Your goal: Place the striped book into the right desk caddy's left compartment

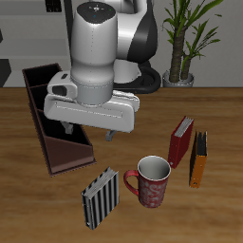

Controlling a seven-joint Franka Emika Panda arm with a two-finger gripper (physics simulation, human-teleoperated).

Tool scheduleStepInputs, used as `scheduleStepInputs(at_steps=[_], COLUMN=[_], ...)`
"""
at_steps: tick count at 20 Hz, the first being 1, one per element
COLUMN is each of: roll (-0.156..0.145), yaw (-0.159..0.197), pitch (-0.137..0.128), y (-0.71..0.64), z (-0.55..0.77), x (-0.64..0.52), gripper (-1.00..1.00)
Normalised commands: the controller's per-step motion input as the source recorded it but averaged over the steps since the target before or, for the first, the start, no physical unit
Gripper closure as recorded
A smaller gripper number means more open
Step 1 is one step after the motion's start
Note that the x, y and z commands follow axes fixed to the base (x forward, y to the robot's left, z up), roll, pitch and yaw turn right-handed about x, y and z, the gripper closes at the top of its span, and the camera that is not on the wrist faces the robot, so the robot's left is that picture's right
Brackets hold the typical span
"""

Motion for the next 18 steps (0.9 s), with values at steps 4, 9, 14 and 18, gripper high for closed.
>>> scheduleStepInputs(at_steps=[4, 9, 14, 18], roll=[-0.038, 0.005, -0.01, 0.005], yaw=[-0.048, -0.014, -0.057, 0.001], pitch=[0.019, 0.0, -0.003, 0.022], y=[-0.1, 0.04, -0.01, 0.03], z=[-0.32, -0.18, -0.15, -0.19], x=[0.12, 0.04, 0.04, 0.08], gripper=[-1.0, -1.0, -1.0, -1.0])
